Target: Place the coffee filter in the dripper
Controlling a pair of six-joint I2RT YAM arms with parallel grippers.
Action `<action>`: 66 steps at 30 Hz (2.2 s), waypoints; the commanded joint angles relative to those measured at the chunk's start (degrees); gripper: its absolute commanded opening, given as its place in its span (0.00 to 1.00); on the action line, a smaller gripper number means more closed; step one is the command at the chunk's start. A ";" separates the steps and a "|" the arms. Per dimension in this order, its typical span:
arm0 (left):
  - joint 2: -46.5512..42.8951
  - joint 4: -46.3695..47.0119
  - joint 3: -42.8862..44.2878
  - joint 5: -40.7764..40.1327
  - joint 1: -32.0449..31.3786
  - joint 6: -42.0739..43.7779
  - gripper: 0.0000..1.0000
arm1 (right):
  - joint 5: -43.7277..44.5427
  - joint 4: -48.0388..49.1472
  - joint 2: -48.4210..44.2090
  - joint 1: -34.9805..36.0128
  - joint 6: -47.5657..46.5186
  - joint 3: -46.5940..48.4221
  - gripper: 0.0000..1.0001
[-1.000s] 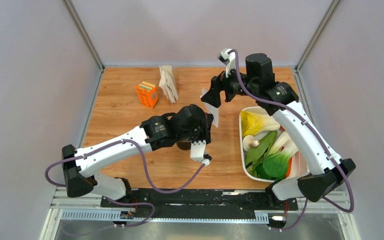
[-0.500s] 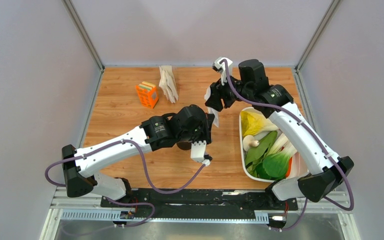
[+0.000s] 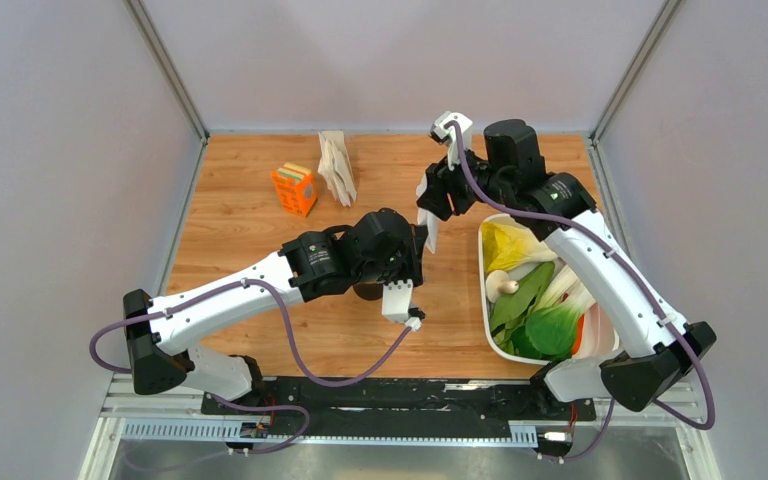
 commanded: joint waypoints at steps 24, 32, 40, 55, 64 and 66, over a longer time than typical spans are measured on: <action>-0.08 0.32 2.45 -1.28 -0.44 24.98 0.00 | 5.84 -1.01 -2.62 0.03 -3.10 -0.99 0.39; 0.15 12.03 -2.20 -2.13 -0.44 22.84 0.00 | 3.98 -0.26 -2.71 -0.05 -1.70 -0.15 0.00; -1.39 26.28 -7.37 -0.82 -0.46 11.55 0.65 | 6.75 7.80 -6.54 -6.44 3.94 -0.56 0.00; 6.57 13.35 28.15 -5.17 2.37 -78.98 0.68 | 2.37 29.96 -18.62 -18.57 23.85 -13.09 0.00; 4.84 21.22 24.17 7.16 11.65 -121.54 0.68 | 2.32 35.02 -20.79 -18.55 38.08 -19.88 0.00; 4.92 22.83 22.75 8.81 11.39 -121.82 0.68 | 2.45 35.87 -20.69 -18.48 39.78 -21.10 0.00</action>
